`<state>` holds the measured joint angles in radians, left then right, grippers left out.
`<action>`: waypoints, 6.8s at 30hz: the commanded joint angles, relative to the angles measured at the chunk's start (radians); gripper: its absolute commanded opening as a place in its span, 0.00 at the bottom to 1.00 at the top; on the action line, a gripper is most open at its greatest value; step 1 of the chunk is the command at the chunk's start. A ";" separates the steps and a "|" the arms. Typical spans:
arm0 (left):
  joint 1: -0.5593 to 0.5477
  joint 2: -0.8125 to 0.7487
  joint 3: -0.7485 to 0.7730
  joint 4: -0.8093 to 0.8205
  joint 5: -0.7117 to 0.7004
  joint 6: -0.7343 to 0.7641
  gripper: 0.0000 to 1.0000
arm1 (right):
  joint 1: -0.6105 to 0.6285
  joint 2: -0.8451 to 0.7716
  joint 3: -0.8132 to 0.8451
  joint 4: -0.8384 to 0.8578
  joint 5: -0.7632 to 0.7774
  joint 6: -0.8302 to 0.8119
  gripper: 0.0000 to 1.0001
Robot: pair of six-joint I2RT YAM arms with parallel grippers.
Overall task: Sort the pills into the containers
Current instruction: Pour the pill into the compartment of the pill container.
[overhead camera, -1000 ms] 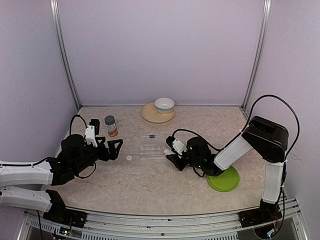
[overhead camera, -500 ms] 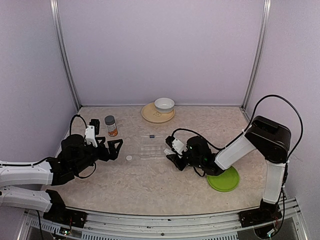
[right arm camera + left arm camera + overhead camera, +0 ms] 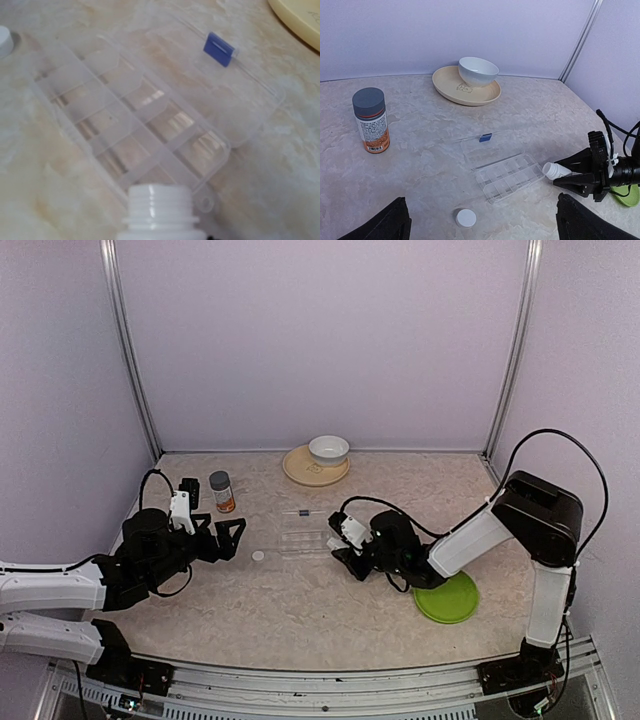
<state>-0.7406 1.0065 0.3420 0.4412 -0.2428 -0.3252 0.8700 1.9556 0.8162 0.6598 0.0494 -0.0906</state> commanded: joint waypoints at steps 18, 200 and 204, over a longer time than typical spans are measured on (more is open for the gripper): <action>0.007 -0.008 -0.013 0.018 0.013 -0.001 0.99 | 0.022 -0.040 0.061 -0.122 0.057 -0.021 0.00; 0.007 -0.018 -0.012 0.017 0.030 -0.008 0.99 | -0.017 0.053 0.521 -0.957 -0.028 -0.148 0.00; 0.007 -0.019 -0.012 0.017 0.029 -0.008 0.99 | -0.017 0.062 0.539 -0.980 -0.024 -0.149 0.00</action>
<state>-0.7403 1.0012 0.3408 0.4412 -0.2203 -0.3321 0.8608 1.9877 1.3212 -0.2619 0.0196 -0.2325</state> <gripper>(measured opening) 0.987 0.337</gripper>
